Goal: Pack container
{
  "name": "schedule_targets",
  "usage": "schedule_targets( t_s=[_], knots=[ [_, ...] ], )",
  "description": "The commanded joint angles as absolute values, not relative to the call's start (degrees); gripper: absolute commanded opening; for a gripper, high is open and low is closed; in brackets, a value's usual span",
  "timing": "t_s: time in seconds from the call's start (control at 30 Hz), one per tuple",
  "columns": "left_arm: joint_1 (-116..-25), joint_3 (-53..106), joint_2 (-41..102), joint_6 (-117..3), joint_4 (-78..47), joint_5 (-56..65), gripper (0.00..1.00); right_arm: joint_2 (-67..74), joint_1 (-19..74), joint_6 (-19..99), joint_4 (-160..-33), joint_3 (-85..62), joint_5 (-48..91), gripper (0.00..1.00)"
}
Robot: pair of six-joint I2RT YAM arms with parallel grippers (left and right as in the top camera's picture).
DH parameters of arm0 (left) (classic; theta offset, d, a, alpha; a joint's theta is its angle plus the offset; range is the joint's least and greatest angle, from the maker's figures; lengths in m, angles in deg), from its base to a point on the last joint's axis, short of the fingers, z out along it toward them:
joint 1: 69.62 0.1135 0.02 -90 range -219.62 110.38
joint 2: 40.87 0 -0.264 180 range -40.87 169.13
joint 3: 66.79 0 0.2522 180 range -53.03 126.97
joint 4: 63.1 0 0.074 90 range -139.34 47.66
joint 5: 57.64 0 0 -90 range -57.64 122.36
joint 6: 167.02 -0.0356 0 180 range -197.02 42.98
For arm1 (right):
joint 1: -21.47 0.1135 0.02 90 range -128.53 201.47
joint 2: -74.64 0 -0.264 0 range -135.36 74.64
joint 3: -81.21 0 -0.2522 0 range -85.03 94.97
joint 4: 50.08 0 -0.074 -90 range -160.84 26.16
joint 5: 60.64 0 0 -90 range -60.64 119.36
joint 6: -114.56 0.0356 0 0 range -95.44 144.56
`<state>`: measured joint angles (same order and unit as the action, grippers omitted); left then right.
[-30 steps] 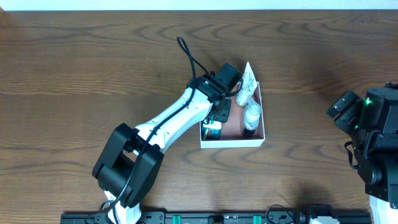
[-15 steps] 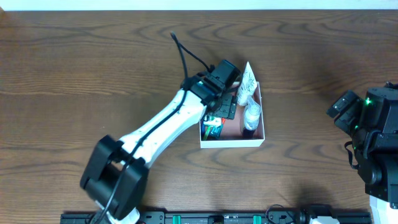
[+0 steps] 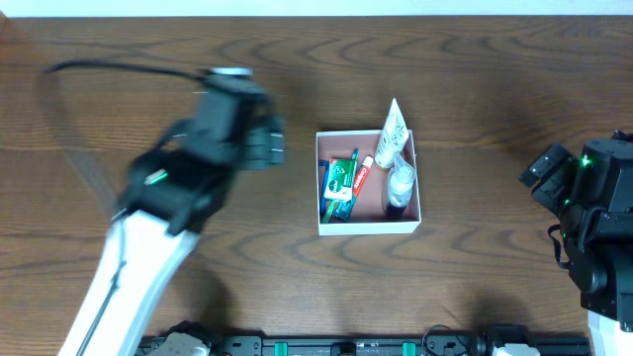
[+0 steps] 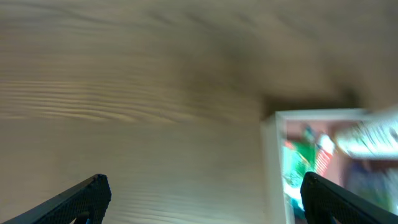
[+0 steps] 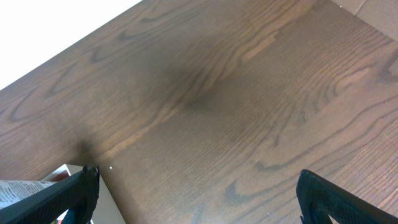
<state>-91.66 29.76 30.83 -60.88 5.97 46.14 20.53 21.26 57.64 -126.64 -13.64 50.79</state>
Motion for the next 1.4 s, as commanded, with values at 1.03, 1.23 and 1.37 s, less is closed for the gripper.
schedule_targets(
  t_s=[1.03, 1.23, 1.37],
  knots=[
    [-80.04, 30.56, 23.49, -62.39, 10.23, 50.23, 0.98, 36.62, 21.17, 45.34, -129.53, -17.66, 48.71, 0.99],
    [-80.04, 30.56, 23.49, -62.39, 10.23, 50.23, 0.98, 51.24, 21.17, 29.36, -122.27, -32.96, 37.46, 0.99],
    [-80.04, 30.56, 23.49, -62.39, 10.23, 50.23, 0.98, 59.52, 21.17, 27.48, -115.56, -46.82, 31.8, 0.99]
  ],
)
